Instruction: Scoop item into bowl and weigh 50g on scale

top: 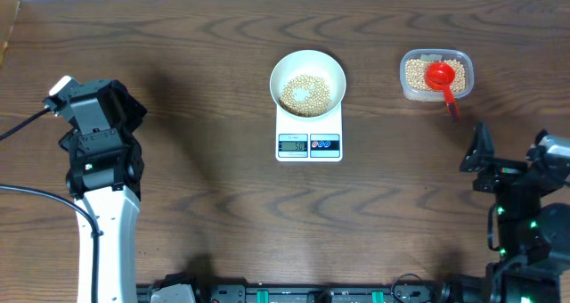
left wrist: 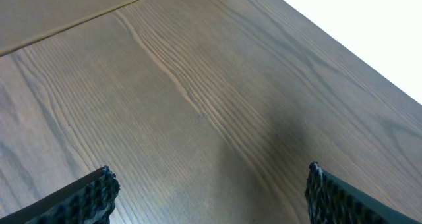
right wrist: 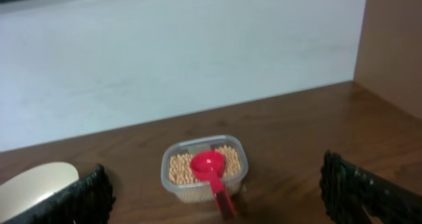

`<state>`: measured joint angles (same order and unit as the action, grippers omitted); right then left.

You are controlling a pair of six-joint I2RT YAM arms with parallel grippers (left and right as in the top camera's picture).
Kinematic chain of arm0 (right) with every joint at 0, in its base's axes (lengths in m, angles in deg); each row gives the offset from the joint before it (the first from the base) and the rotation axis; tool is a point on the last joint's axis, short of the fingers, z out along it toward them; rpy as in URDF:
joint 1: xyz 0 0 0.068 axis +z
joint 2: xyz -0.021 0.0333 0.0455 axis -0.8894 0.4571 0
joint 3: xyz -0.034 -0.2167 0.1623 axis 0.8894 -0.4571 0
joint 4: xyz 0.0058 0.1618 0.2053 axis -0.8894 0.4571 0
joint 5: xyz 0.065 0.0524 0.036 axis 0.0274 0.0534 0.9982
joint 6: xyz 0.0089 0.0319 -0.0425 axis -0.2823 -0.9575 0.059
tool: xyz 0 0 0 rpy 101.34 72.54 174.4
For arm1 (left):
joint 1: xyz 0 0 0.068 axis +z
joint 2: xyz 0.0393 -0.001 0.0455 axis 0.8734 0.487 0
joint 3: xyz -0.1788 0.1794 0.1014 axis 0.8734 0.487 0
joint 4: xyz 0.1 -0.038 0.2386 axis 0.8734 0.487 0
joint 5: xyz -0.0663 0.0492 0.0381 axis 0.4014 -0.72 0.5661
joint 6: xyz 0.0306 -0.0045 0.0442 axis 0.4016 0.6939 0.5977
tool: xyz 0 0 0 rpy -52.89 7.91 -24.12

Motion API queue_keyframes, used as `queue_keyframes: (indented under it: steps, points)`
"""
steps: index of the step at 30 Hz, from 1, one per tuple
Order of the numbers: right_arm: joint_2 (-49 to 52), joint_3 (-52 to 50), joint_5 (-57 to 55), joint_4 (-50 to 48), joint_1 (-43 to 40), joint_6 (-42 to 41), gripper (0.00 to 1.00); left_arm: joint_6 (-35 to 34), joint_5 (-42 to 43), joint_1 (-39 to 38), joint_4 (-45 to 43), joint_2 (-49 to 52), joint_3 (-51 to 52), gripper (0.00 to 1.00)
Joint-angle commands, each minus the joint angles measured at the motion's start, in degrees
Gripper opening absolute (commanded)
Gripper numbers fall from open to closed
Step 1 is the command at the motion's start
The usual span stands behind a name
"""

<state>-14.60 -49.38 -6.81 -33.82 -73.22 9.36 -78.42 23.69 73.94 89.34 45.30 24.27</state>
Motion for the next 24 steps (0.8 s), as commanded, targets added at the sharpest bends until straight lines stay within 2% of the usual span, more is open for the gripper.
queue_keyframes:
  steps: [1, 14, 24]
  points:
    - [-2.5, -3.8, -1.0, -2.8, 1.0, 0.6, 0.99, -0.1, -0.8, 0.2, 0.1, 0.4, 0.0, 0.93]
    - [-10.4, -17.5, -8.7, -15.3, 5.7, 0.6, 0.99, -0.1, -0.8, 0.2, 0.1, 0.4, 0.0, 0.93]
    - [-18.4, -25.4, -10.0, -17.0, 7.1, 0.6, 0.99, -0.1, -0.8, 0.2, 0.1, 0.4, 0.0, 0.93]
